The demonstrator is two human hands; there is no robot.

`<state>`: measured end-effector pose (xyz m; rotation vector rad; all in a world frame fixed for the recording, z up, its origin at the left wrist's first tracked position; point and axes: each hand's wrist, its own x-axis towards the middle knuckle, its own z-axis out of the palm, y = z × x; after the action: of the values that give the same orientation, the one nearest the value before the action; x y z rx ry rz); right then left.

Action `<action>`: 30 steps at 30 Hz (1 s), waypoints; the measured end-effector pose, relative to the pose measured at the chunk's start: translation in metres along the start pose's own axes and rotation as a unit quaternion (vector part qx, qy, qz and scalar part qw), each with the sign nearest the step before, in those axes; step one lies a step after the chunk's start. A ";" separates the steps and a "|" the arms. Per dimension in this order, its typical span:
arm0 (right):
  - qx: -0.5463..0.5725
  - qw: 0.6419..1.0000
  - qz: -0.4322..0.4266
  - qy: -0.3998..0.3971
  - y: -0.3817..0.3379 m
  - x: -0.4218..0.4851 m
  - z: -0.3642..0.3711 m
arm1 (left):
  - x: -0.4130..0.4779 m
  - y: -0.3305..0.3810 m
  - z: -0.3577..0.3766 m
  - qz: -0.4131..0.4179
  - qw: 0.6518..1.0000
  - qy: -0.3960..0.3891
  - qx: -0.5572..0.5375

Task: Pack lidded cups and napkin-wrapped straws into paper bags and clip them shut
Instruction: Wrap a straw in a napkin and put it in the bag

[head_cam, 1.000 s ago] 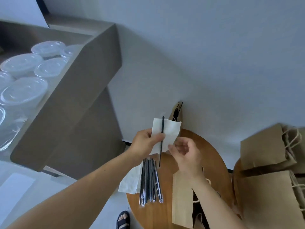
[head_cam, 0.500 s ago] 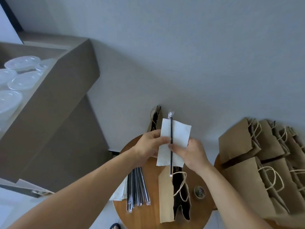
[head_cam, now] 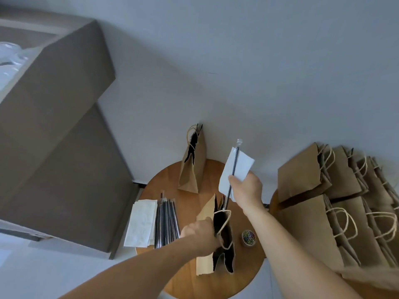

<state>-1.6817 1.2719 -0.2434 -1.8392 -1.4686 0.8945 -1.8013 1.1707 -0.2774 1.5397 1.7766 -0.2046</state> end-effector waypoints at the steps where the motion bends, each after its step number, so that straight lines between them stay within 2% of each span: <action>1: -0.010 1.000 0.005 -0.010 0.000 -0.003 0.005 | 0.003 0.000 0.001 -0.017 0.999 0.009 -0.028; 6: -0.069 0.994 0.027 -0.085 0.000 -0.018 0.029 | 0.012 -0.017 0.006 -0.068 0.979 -0.037 -0.186; 12: -0.129 0.975 0.093 -0.154 0.021 -0.035 0.034 | 0.012 -0.026 0.003 -0.114 0.924 -0.068 -0.359; 16: -0.190 0.958 0.068 -0.205 0.051 -0.053 0.027 | 0.005 -0.031 -0.002 -0.133 0.892 -0.081 -0.425; 20: -0.298 0.920 0.022 -0.252 0.080 -0.071 0.030 | 0.003 -0.034 -0.004 -0.126 0.887 -0.086 -0.435; 24: -0.305 0.906 0.089 -0.279 0.092 -0.062 0.054 | 0.005 -0.036 0.003 -0.103 0.902 -0.088 -0.410; 30: -0.350 0.885 0.110 -0.287 0.109 -0.049 0.088 | 0.007 -0.048 0.008 -0.102 0.923 -0.072 -0.363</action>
<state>-1.6988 1.2069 -0.3757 -2.4245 -2.1908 1.1937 -1.8406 1.1590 -0.3038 0.7879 1.6278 0.2231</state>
